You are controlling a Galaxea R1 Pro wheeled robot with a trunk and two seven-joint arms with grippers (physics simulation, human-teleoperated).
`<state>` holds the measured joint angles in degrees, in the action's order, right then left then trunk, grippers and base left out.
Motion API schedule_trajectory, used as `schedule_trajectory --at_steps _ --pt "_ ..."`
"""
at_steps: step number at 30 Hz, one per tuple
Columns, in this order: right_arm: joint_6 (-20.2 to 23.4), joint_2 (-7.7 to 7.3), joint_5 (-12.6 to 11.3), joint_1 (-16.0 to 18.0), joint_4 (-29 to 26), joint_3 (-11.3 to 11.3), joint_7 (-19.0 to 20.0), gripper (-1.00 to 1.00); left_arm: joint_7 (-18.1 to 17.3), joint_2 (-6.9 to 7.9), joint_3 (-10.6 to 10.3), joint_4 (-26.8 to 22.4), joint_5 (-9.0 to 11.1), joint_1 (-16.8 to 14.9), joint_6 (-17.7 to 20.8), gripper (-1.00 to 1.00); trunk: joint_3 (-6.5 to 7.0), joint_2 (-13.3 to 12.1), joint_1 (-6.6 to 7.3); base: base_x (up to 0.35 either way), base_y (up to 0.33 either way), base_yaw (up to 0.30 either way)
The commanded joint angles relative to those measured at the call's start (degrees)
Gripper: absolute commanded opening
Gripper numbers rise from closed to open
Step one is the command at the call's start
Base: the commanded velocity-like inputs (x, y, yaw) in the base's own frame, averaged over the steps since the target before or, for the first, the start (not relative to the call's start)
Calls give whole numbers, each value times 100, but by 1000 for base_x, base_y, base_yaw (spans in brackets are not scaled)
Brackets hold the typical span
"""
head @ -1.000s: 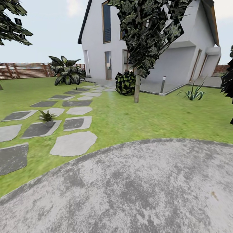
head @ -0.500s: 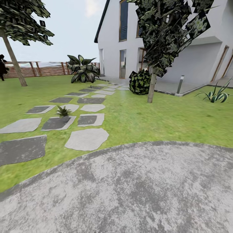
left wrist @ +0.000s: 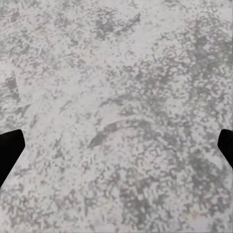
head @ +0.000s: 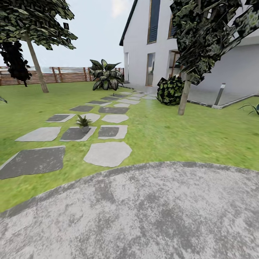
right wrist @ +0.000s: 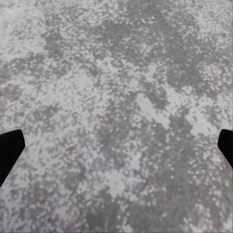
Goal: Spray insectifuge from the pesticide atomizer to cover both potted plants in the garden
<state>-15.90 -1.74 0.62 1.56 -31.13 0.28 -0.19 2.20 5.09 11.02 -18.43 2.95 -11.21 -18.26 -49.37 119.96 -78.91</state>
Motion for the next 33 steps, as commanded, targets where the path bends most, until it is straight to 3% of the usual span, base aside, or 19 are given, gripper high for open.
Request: schedule_trajectory --at_steps 1,19,33 --pt "-14 -2 7 2 3 11 9 100 9 1 -13 6 30 -4 -19 100 -6 2 -2 329 0 41" --pt "-20 -2 1 2 -1 10 10 100 7 1 -12 182 22 -4 -28 100 -10 2 -2 338 -3 4" --pt "-30 1 -10 2 9 -19 -12 100 -8 -7 -14 252 13 -4 -31 100 -97 2 -2 317 -155 145"
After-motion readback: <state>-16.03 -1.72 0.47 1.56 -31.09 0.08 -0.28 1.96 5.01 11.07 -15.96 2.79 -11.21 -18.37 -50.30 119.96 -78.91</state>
